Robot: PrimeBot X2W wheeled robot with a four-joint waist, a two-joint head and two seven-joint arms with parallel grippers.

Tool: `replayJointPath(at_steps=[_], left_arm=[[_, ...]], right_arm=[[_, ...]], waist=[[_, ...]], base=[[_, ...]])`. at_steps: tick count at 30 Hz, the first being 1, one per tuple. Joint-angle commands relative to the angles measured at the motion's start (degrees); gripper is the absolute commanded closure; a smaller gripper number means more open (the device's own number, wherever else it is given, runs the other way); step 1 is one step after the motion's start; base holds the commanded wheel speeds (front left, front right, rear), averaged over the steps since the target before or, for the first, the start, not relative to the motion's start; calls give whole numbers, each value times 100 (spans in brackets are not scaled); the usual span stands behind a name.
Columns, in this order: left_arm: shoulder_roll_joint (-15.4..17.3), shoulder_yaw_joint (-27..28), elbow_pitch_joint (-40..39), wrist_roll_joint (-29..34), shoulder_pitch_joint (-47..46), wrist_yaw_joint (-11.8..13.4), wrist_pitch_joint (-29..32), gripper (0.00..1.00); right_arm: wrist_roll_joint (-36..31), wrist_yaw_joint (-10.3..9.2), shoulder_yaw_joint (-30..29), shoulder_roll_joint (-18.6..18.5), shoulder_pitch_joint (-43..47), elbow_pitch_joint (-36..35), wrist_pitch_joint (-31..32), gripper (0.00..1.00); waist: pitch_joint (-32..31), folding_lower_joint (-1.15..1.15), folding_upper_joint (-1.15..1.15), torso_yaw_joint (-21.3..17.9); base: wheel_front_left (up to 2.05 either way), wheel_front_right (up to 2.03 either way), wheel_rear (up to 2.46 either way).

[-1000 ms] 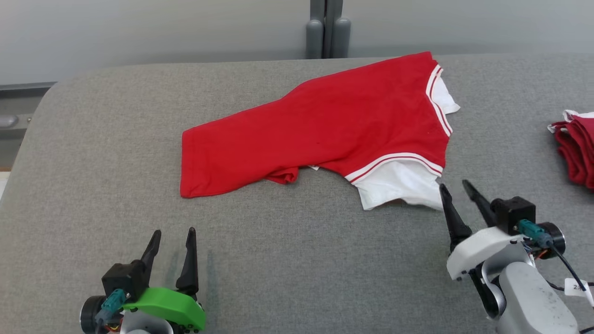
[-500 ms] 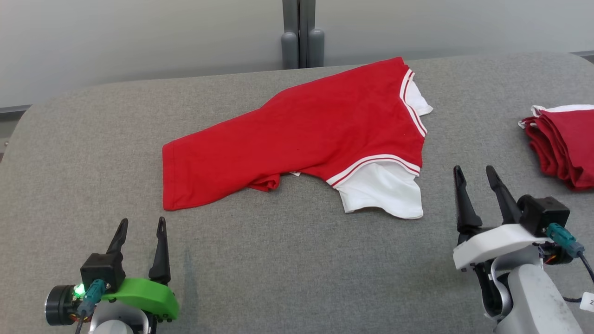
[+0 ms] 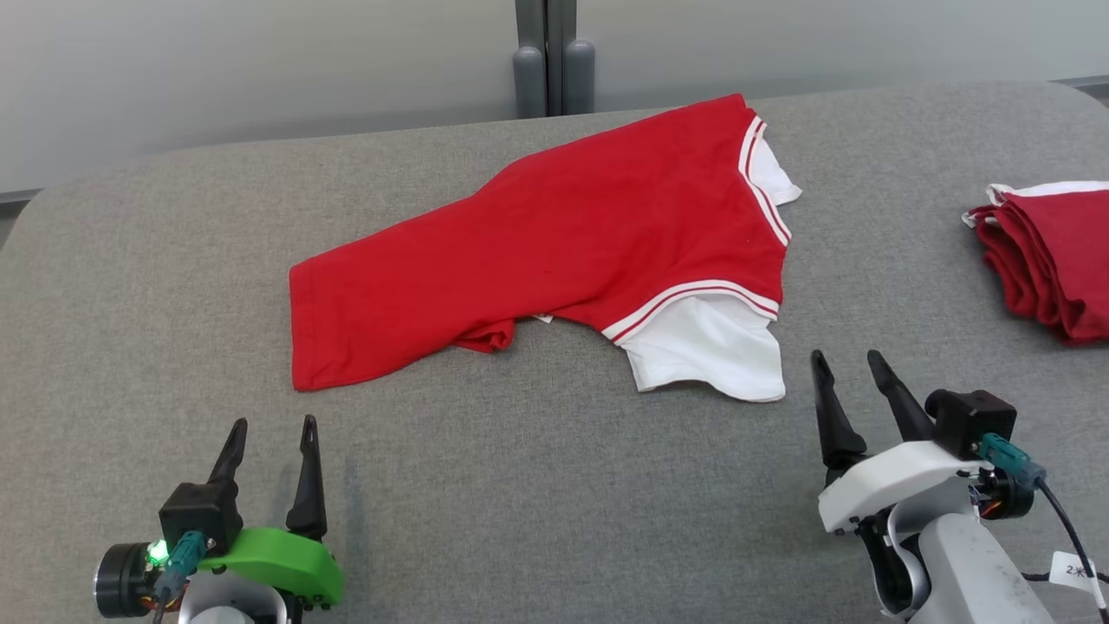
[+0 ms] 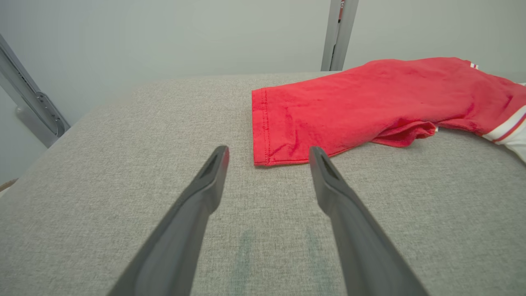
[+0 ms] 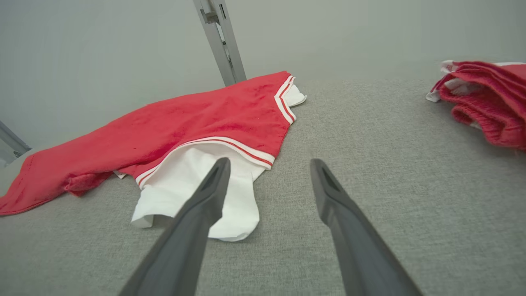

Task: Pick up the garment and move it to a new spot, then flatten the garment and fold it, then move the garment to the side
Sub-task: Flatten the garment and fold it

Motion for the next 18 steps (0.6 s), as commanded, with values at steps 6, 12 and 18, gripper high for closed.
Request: replayJointPath(at_steps=[6,12,18], left_arm=[[78,-168,-98,-163,-261,-17,-18,0],[155,-294,-142,-295,-426,-17,-18,0],[174,-345,-137,-511,-503,-17,-17,0]], right_arm=[[9,-9,221,-21,-401,518,2,0],[-29,-9,355,-22,-699,1197,2,0],[105,-7,575,0,-743,1661,40,100]], waist=[[442,0,0,127],[713,0,0,248],[823,0,0,279]], base=[[0,0,0],[0,0,0],[0,0,0]])
